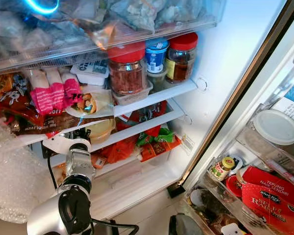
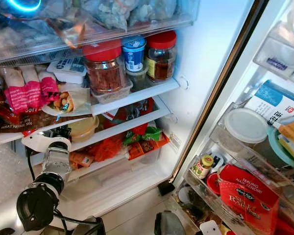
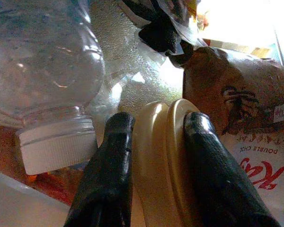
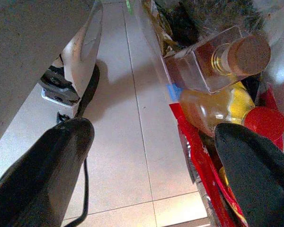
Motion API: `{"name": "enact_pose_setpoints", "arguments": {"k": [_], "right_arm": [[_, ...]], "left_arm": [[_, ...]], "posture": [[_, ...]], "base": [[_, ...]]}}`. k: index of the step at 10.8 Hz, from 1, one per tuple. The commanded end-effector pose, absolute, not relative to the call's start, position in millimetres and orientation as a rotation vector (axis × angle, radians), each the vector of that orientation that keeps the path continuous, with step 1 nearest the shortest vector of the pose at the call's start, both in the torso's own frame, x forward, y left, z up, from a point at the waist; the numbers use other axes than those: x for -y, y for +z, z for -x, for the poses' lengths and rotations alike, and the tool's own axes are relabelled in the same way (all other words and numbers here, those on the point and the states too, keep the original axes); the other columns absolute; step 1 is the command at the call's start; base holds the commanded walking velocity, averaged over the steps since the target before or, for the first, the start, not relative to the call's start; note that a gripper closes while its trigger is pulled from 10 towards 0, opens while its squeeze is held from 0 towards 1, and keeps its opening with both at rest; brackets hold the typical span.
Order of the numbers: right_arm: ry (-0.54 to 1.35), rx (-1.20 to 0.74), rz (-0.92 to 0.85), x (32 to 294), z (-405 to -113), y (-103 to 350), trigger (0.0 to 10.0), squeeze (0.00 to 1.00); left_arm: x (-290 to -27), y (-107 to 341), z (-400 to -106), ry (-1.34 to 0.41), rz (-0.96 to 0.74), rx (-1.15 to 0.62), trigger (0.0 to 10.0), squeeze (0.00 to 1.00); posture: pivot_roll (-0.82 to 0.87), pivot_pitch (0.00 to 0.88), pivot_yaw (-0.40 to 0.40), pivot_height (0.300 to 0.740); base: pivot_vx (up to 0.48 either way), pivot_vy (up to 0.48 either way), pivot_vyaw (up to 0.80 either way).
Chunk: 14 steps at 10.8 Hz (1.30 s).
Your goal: Restocking fridge
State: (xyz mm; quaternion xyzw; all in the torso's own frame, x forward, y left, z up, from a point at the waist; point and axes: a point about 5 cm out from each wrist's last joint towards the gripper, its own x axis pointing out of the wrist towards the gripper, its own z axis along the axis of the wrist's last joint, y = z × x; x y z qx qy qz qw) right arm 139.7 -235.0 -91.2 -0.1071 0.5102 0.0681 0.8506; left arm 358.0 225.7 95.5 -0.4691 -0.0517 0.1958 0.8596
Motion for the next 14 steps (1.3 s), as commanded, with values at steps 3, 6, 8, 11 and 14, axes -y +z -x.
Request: {"name": "enact_pose_setpoints", "arguments": {"k": [3, 6, 8, 11, 14], "right_arm": [[0.125, -1.071, 0.200, 230.4, -139.4, -92.6, 10.0, 0.00], [0.116, -1.060, 0.178, 221.9, -144.3, -93.1, 10.0, 0.00], [0.115, -1.055, 0.166, 218.3, -146.1, -93.2, 10.0, 0.00], [0.109, -1.052, 0.158, 215.6, -147.0, -93.5, 10.0, 0.00], [0.117, -1.054, 0.165, 215.2, -147.8, -93.4, 10.0, 0.00]], "left_arm": [[-219.3, 84.1, -355.4, 0.419, 1.047, 0.044, 10.0, 0.43], [-214.2, 81.3, -354.7, 0.348, 0.999, 0.018, 10.0, 0.67], [-213.1, 83.5, -356.0, 0.298, 0.982, 0.021, 10.0, 0.61], [-211.2, 88.7, -358.4, 0.212, 0.946, 0.033, 10.0, 0.00], [-208.6, 89.3, -358.4, 0.187, 0.947, 0.042, 10.0, 0.00]], "posture": [[-0.14, 0.060, -0.018, 0.646], [-0.12, 0.010, 0.025, 0.646], [-0.11, 0.000, 0.038, 0.646], [-0.10, 0.000, 0.051, 0.646], [-0.09, 0.000, 0.051, 0.646]], "base": [[0.000, 0.000, 0.00], [0.000, 0.000, 0.00], [0.000, 0.000, 0.00], [0.000, 0.000, 0.00], [0.000, 0.000, 0.00]]}}
